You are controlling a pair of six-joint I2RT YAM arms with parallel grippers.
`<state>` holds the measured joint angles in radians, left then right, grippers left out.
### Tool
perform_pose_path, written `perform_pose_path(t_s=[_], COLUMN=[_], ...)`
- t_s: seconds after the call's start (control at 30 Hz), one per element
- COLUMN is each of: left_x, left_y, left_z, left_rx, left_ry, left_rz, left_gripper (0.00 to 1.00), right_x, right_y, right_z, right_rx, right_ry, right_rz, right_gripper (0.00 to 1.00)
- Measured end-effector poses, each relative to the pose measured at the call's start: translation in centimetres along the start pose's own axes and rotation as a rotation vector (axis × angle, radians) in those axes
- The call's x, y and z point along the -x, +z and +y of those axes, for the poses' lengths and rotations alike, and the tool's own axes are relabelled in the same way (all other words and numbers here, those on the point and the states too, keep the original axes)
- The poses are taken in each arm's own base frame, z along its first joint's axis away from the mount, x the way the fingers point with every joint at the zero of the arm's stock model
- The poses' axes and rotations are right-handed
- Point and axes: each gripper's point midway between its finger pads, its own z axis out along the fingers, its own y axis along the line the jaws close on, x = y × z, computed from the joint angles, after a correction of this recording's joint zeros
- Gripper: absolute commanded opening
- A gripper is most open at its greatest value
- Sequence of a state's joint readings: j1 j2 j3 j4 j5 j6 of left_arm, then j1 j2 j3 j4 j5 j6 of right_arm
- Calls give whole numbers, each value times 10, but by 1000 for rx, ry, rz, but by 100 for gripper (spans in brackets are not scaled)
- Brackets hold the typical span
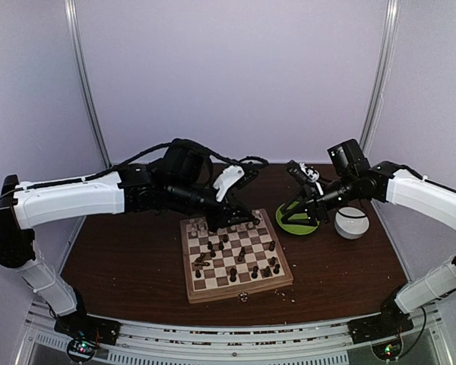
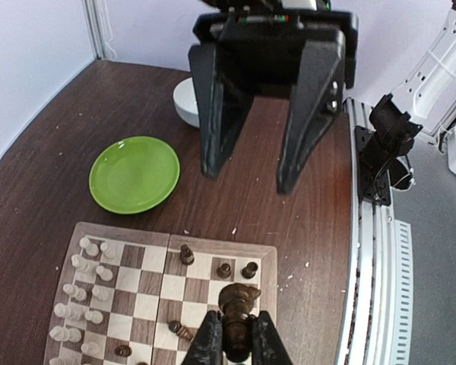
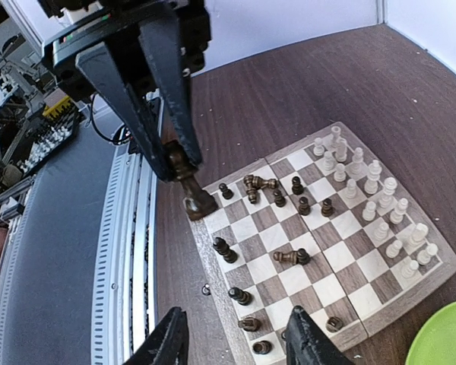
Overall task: Set up the chess pieces on the board
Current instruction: Pass from the right arm to the left, then place the bishop on f8.
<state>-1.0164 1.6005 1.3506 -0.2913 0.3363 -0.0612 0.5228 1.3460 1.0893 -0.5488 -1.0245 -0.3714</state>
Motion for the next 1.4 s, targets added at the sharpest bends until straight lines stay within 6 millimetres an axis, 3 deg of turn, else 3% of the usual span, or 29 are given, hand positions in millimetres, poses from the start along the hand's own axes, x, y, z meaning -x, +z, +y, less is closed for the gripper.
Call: perform_pose_path(t_s=[0.2, 0.47, 0.7, 0.9, 1.4], left_x=[-38, -120, -160, -180, -204], left_y=[-11, -14, 0, 10, 22], left_z=[3, -16, -13, -10, -7], left_rx=[60, 86, 89, 90, 81], left_ry=[-11, -6, -22, -31, -38], left_rz=[169, 446, 571, 629, 698], left_gripper=[0, 0, 0, 0, 0], right_x=[-1, 1, 0, -3, -6], right_y=[-20, -22, -22, -20, -17], right_z=[-26, -30, -31, -33, -36], right_rx=[-74, -84, -83, -81, -77], right_ry=[41, 39, 42, 51, 62], right_rz=[-33, -42, -40, -34, -26], right_gripper=[45, 45, 45, 45, 45])
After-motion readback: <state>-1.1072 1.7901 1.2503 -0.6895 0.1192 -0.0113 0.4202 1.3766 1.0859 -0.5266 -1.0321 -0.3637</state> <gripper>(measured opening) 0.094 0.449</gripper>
